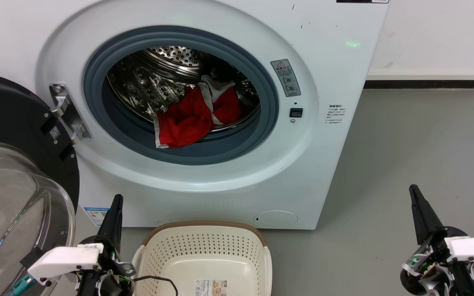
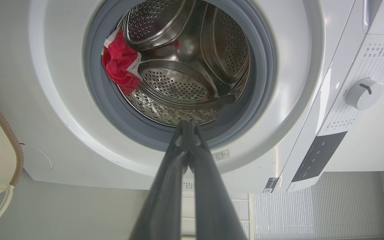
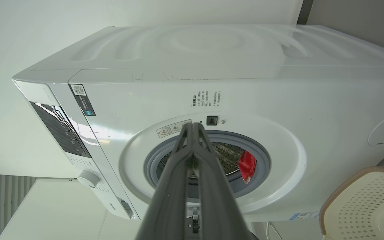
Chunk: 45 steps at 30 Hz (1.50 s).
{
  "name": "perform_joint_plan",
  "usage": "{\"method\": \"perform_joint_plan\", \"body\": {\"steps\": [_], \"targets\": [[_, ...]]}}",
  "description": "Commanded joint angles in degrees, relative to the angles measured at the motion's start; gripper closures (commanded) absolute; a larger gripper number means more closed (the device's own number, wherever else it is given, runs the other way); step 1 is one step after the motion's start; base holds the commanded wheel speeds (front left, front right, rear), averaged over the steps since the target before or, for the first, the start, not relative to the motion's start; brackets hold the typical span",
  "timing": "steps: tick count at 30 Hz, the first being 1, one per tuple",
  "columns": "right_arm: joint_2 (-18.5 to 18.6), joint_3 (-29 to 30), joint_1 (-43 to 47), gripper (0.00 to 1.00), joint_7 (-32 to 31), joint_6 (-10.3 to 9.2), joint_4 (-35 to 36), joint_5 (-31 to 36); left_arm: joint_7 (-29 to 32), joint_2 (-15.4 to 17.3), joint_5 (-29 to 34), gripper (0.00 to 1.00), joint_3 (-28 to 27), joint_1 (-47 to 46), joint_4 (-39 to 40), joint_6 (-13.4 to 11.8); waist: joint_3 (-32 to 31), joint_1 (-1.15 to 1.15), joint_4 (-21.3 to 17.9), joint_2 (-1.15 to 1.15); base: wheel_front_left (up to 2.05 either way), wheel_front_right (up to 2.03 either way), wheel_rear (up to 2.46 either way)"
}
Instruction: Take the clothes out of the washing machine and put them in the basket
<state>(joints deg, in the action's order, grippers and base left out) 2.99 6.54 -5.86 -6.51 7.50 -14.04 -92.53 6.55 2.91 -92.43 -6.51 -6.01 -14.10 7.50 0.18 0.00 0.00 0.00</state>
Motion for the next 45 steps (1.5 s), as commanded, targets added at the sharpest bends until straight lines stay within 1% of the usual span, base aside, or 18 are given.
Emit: {"method": "perform_joint_plan", "body": {"steps": [1, 38, 39, 45], "targets": [[-0.19, -0.04, -0.76, 1.00, -0.04, -0.02, -0.06, 0.29, 0.04, -0.10, 0.07, 1.00, -0.09, -0.48, 0.01, 0.15, 0.00, 0.00, 0.00, 0.00, 0.00, 0.00, 0.00], [-0.19, -0.04, -0.76, 1.00, -0.04, -0.02, -0.06, 0.29, 0.04, -0.10, 0.07, 1.00, -0.09, -0.48, 0.01, 0.15, 0.00, 0.00, 0.00, 0.00, 0.00, 0.00, 0.00], [0.00, -0.01, 0.09, 0.00, 0.03, 0.00, -0.11, -0.01, -0.02, -0.01, 0.01, 0.00, 0.04, 0.07, -0.17, 0.00, 0.00, 0.00, 0.00, 0.00, 0.00, 0.00, 0.00], [-0.02, -0.88, 0.48, 0.00, 1.67, 0.00, 1.10, 0.58, -1.61, -0.02, 0.88, 0.00, 1.61, -0.22, 0.22, 0.00, 0.06, 0.00, 0.06, 0.00, 0.00, 0.00, 0.00]]}}
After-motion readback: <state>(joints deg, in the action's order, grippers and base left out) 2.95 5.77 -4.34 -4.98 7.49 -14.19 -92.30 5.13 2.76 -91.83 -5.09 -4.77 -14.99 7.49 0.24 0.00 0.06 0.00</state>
